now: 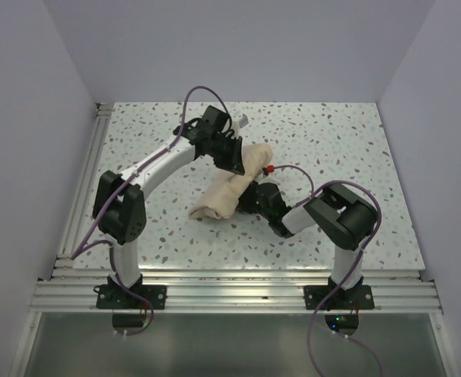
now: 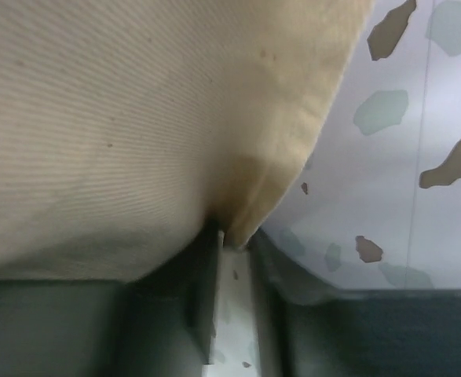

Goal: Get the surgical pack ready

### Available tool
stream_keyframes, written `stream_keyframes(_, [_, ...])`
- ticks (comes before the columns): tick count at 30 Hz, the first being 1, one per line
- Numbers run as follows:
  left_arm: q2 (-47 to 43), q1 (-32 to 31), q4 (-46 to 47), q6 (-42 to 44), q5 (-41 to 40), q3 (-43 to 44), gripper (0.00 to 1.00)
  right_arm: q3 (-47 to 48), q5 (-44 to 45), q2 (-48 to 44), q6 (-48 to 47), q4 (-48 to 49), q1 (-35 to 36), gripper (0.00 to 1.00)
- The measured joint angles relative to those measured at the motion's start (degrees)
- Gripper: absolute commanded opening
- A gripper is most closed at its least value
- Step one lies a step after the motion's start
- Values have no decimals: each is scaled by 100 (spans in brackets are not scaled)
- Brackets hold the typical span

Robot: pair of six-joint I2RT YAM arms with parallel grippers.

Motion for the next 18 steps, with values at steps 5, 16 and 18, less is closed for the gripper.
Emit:
stream_keyframes(5, [-111, 31, 125, -4, 7, -111, 0, -9, 2, 15, 107, 127, 0, 8])
stream_keyframes(16, [-337, 57, 566, -15, 13, -562, 0, 81, 20, -74, 208, -201, 24, 38])
stream_keyframes(18, [-380, 81, 588, -4, -4, -601, 0, 90, 26, -140, 155, -317, 31, 25])
